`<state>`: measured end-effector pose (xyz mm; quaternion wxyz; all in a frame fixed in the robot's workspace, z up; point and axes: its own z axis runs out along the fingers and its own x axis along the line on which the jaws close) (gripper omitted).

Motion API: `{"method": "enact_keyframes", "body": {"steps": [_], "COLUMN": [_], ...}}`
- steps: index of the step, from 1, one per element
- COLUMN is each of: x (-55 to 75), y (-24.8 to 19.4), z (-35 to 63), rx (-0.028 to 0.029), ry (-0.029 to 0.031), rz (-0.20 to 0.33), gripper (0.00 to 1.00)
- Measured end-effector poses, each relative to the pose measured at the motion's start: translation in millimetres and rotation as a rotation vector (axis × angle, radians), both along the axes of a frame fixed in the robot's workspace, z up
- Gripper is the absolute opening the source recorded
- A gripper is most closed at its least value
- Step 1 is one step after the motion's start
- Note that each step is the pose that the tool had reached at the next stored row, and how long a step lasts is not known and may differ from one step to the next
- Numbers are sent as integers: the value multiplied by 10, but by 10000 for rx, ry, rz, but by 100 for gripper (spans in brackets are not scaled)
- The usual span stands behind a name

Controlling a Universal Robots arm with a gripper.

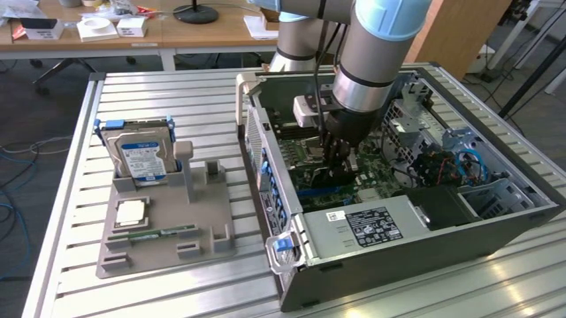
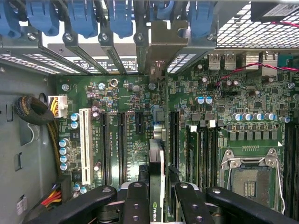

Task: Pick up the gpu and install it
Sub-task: 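Insert the gpu into the slot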

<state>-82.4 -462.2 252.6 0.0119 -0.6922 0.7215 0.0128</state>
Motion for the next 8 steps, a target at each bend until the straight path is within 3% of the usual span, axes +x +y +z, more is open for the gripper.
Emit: {"method": "enact_keyframes", "body": {"steps": [8], "x": [-31], "y": [0], "z": [-1], "rx": [-1], "ry": [1], "rz": [0], "gripper": [26]}}
